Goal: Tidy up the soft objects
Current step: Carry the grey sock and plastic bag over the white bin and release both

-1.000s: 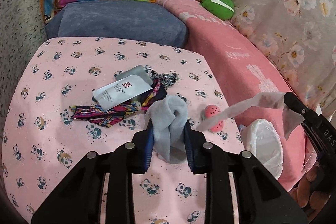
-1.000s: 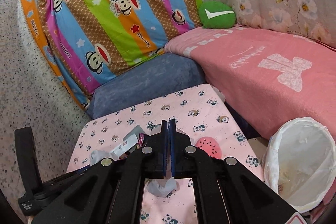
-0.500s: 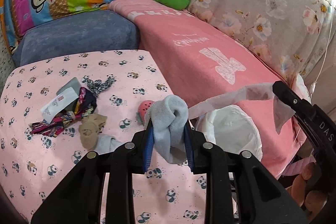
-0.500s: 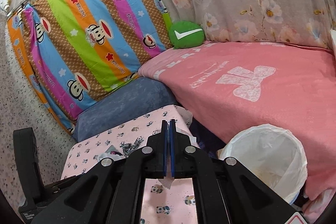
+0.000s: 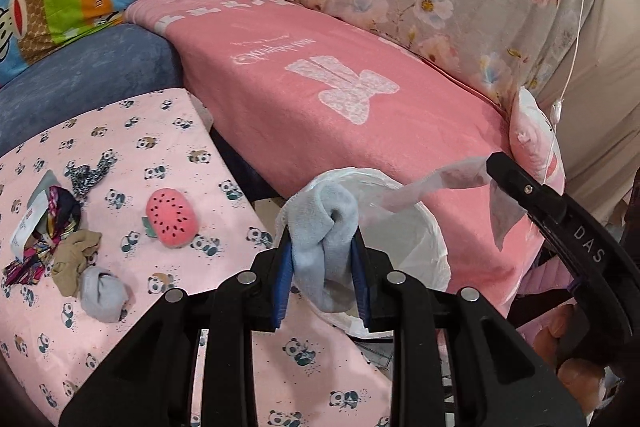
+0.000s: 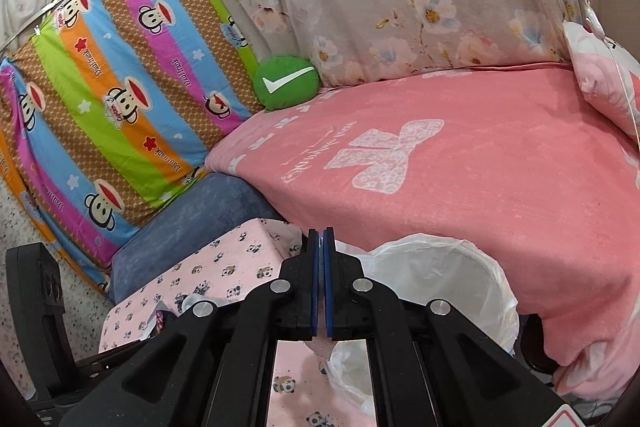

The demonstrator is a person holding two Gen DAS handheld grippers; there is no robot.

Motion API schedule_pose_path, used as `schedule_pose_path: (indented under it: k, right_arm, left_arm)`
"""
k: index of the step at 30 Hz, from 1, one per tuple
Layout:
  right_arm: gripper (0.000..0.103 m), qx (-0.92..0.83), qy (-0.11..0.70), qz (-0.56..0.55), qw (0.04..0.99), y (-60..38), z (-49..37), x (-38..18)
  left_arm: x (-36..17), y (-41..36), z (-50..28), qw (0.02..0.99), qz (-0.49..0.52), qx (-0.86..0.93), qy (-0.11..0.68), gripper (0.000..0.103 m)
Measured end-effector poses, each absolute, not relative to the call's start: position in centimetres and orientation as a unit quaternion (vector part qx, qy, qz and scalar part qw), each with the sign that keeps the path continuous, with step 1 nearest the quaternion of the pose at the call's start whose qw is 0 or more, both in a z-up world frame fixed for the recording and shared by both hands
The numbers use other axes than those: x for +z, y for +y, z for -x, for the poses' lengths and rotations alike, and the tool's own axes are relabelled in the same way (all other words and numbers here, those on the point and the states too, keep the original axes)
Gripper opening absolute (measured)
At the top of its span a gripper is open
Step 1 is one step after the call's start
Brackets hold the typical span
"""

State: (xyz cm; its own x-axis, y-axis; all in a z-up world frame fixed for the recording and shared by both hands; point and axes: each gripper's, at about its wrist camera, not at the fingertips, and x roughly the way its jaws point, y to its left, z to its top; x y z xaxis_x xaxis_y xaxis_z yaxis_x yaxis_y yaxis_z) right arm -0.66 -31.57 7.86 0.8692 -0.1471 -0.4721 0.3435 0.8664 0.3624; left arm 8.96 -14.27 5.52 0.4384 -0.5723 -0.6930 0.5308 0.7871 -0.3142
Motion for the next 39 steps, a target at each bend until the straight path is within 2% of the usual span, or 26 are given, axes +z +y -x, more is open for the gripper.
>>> schedule_pose_path:
  k: [6, 8, 10, 13, 15, 21, 28, 39]
  right_arm:
    - [0.003, -0.149, 0.224, -0.228, 0.936, -33.3, 1.2, 7.1]
    - [0.012, -0.153, 0.225, -0.224, 0.936, -33.5, 1.2, 7.0]
    - [0.013, -0.158, 0.227, -0.224, 0.934, -33.7, 1.2, 6.8]
    - [0.025, -0.162, 0.230, -0.232, 0.931, -33.9, 1.3, 6.5]
    - [0.031, -0.163, 0.230, -0.235, 0.930, -34.1, 1.3, 6.3]
    - [0.034, -0.155, 0.241, -0.229, 0.930, -33.2, 0.8, 5.9]
    - [0.044, -0.142, 0.251, -0.218, 0.933, -31.2, 0.0, 5.8]
    - [0.044, -0.107, 0.276, -0.195, 0.935, -27.1, -1.4, 5.1]
  left_arm:
    - [5.4, -16.9, -8.5, 0.831, 0.031, -0.360, 0.423, 0.029]
    - [5.3, -17.6, -8.6, 0.826, 0.042, -0.366, 0.426, 0.042]
    - [5.4, -17.8, -8.7, 0.829, 0.045, -0.360, 0.425, 0.051]
    - [5.4, -17.9, -8.7, 0.832, 0.042, -0.355, 0.424, 0.055]
    - [5.3, -17.7, -8.8, 0.835, 0.040, -0.350, 0.423, 0.056]
    - [4.8, -16.2, -9.5, 0.839, 0.049, -0.334, 0.427, 0.056]
    - [4.4, -13.9, -10.0, 0.845, 0.062, -0.312, 0.430, 0.056]
    - [3.9, -9.2, -10.6, 0.858, 0.081, -0.269, 0.431, 0.057]
